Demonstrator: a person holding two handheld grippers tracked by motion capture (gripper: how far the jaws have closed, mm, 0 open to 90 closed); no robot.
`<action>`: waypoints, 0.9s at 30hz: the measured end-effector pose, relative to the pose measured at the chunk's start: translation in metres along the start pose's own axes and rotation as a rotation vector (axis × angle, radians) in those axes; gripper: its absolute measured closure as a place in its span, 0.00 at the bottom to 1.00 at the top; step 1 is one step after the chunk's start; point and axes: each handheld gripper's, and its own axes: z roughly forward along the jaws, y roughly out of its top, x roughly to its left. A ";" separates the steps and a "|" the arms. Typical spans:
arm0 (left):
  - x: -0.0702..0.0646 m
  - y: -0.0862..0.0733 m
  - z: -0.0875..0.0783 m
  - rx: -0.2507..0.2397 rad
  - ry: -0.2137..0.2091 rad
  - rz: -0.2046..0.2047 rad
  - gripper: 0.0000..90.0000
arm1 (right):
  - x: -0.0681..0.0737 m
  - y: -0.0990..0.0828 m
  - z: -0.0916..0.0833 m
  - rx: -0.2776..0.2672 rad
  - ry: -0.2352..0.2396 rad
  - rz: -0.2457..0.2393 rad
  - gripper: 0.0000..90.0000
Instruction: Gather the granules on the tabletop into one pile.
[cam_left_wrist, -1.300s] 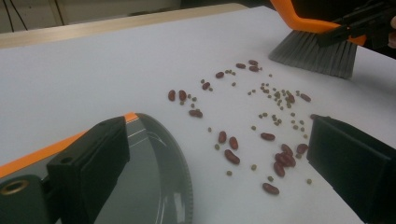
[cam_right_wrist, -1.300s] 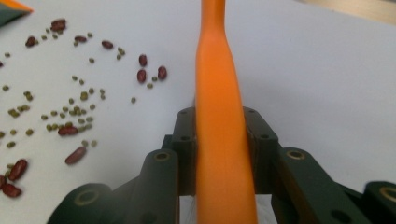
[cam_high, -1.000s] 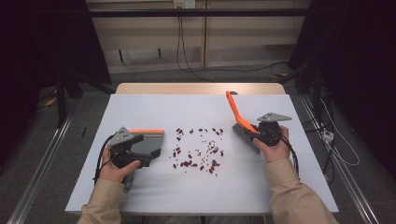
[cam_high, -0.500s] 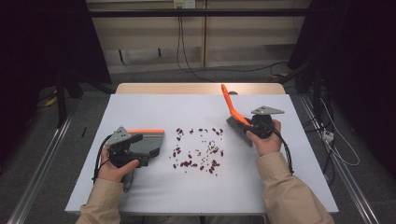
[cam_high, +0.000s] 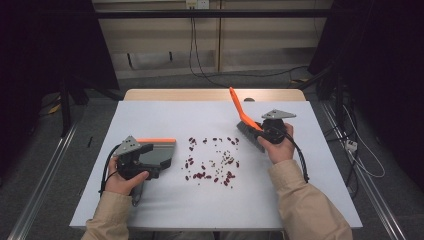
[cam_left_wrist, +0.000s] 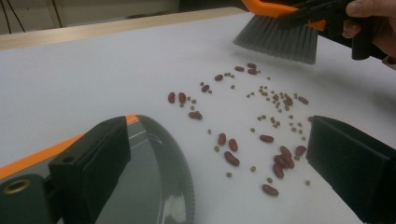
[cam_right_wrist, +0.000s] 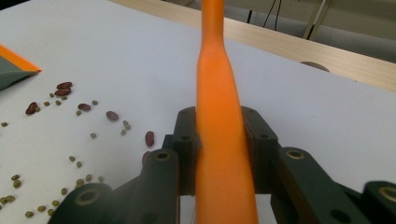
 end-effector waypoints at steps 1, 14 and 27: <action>0.000 0.000 0.000 0.000 -0.001 -0.001 0.07 | 0.000 0.000 0.001 0.003 -0.007 -0.004 0.79; 0.000 -0.001 -0.001 0.000 0.000 0.000 0.07 | 0.005 0.006 0.022 0.013 -0.009 -0.023 0.79; 0.002 -0.001 -0.003 -0.008 0.003 -0.004 0.07 | 0.018 0.009 0.043 0.029 -0.016 -0.136 0.79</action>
